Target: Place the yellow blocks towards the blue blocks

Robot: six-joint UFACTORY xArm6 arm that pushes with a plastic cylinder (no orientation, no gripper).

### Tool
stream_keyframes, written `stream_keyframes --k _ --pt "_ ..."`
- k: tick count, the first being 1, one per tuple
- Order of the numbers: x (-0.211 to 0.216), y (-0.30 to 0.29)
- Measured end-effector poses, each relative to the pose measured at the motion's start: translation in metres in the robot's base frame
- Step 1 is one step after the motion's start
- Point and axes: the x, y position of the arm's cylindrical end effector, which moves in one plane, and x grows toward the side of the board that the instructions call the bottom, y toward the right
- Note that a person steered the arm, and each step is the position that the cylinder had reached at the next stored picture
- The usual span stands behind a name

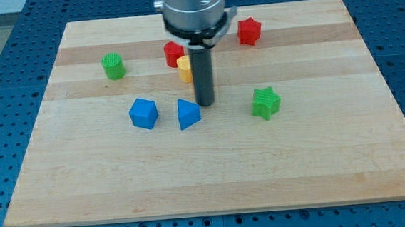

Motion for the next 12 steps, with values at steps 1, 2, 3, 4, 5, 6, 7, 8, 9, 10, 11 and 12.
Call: stream_keyframes --k 1,2,3,4,5,6,7,8,9,10,11,12 --pt "-0.012 0.035" --pt "-0.035 0.037" --pt "-0.052 0.027" --pt "-0.043 -0.006" --pt "-0.032 -0.038" --pt "-0.038 -0.048" --pt "-0.049 -0.061" --pt "-0.048 -0.080" --pt "-0.043 -0.083" --pt "-0.033 -0.083" --pt "-0.033 -0.083" --pt "-0.035 -0.083"
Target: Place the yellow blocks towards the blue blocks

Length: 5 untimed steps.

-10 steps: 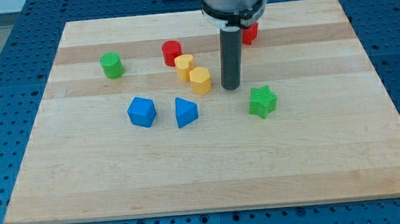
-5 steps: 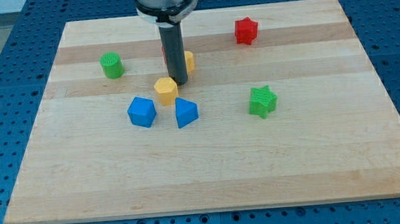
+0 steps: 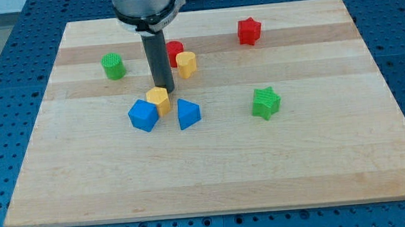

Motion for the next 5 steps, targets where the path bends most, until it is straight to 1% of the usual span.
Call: stream_keyframes --k 3,4,5 --pt "-0.072 -0.009" --pt "-0.088 -0.004" --pt "-0.090 0.013"
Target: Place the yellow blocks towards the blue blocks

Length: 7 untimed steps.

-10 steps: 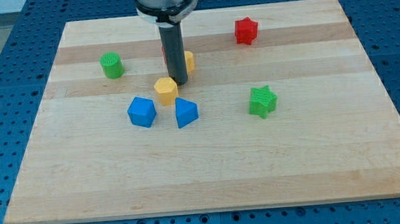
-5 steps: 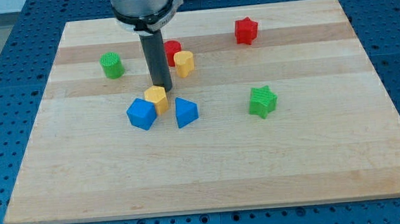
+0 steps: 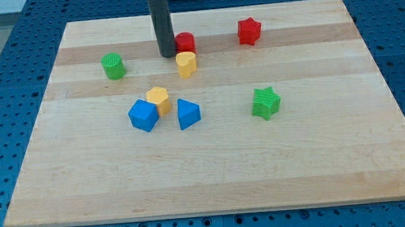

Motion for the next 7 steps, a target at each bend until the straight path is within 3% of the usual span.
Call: stream_keyframes --k 2,7 --pt "0.007 0.032" --pt "0.076 0.037"
